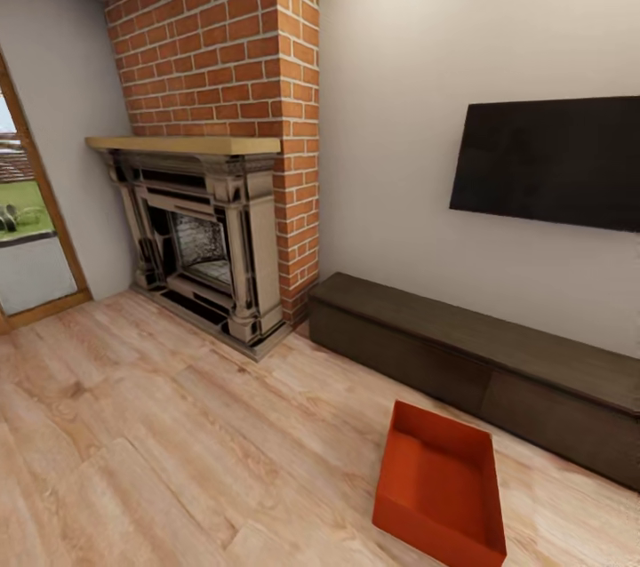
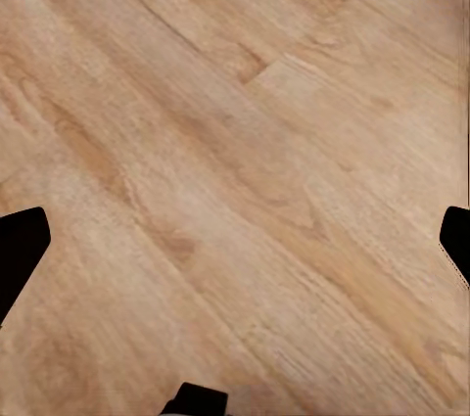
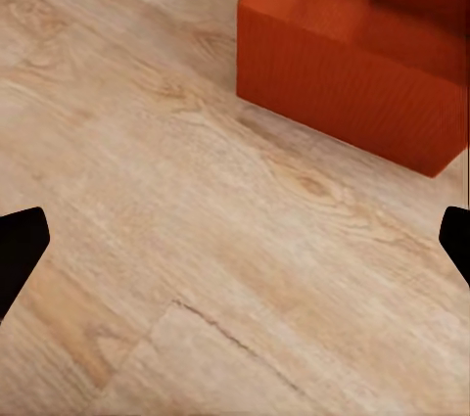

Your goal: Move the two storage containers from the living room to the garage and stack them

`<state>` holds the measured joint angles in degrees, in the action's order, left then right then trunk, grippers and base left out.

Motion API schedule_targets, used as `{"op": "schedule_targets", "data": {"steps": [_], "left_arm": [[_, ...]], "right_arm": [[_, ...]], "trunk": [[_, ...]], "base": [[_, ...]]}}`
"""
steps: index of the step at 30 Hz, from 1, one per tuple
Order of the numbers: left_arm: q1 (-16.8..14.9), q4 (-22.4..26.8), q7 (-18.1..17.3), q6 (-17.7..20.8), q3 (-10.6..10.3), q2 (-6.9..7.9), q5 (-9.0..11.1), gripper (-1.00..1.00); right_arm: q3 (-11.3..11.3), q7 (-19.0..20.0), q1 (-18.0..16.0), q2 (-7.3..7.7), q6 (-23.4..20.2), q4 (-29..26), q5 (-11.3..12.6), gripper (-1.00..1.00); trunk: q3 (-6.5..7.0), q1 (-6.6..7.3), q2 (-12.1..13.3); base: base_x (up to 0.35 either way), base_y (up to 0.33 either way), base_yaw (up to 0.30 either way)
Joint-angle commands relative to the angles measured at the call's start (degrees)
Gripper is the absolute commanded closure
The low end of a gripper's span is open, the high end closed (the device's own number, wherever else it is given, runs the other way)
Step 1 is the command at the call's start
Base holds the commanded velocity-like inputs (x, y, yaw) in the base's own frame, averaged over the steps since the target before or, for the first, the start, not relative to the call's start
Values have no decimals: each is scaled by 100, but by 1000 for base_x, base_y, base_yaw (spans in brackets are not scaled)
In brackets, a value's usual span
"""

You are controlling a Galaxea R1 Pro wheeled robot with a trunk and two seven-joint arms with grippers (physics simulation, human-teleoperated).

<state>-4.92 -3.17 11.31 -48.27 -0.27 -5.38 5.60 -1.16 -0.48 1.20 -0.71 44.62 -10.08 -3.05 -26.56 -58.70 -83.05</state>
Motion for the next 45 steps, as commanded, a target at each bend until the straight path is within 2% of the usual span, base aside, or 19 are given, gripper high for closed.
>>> {"op": "schedule_targets", "data": {"steps": [1,7,29,45], "left_arm": [[-9,-20,-32,-34,-8,-2,55,-100],[-9,-18,-25,-34,-8,-6,55,-100],[-9,-25,-20,-34,-5,-7,55,-100],[-8,-22,-15,-34,-8,-7,55,-100]], "right_arm": [[1,-5,3,0,6,-11,-20,-100],[1,-5,3,0,4,-12,-20,-100],[1,-5,3,0,3,-12,-20,-100],[1,-5,3,0,3,-12,-20,-100]], "trunk": [[-2,-3,-3],[14,-3,-3],[72,-3,-3],[115,-3,-3]], "base": [[268,101,-276],[170,62,-276],[16,2,-276],[303,0,-276]]}}
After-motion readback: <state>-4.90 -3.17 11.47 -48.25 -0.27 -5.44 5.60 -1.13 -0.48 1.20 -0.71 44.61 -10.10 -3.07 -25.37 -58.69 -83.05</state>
